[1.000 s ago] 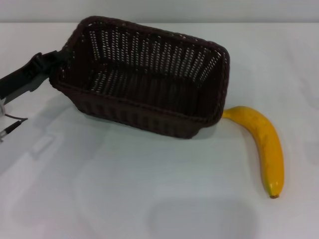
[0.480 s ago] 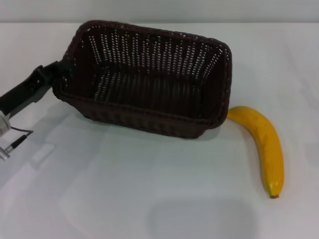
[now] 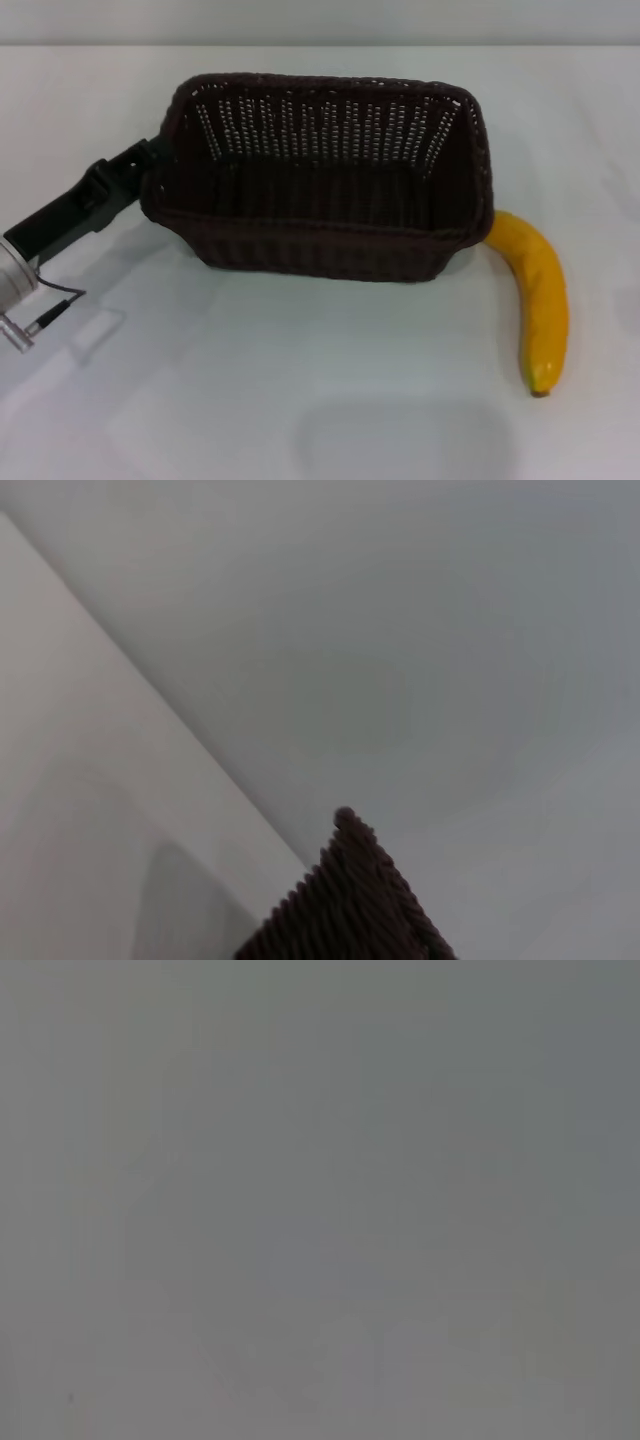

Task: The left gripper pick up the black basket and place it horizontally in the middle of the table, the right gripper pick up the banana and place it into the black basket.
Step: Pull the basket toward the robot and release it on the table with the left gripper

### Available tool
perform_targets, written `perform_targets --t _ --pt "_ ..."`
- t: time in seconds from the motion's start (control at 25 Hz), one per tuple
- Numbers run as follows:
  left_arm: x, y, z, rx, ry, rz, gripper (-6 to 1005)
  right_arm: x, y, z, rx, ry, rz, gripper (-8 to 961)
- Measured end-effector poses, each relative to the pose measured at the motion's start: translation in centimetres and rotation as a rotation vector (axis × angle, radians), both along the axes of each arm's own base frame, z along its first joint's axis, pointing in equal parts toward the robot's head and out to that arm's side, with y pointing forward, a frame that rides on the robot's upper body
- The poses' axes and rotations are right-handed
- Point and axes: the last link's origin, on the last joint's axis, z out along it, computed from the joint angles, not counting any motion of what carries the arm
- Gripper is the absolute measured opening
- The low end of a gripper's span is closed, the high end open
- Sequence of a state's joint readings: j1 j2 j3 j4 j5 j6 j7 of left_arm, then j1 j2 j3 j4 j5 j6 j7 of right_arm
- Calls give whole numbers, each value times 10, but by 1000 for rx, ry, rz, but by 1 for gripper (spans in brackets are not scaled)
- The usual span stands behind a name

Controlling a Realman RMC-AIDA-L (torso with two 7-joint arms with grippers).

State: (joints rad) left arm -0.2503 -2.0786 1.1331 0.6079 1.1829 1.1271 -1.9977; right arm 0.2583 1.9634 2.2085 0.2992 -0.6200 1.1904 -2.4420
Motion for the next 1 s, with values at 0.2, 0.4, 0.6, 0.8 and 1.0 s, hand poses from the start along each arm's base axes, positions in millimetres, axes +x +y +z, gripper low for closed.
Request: perform_targets --t 0.2,0.4,0.6,0.8,1.0 --pt "1 -7 -5 -55 -33 -6 676 2 -1 4 5 -7 -3 842" --pt "-2 -17 -9 -98 -46 0 708 4 -1 7 12 -9 -11 842" --pt "-11 -24 -1 -80 -17 -7 733 5 -1 8 15 -15 -18 842" --pt "-20 -20 31 -29 66 -70 734 3 2 9 16 -17 -13 842" --pt "-31 -20 59 61 147 -108 735 3 3 11 13 -18 -7 842"
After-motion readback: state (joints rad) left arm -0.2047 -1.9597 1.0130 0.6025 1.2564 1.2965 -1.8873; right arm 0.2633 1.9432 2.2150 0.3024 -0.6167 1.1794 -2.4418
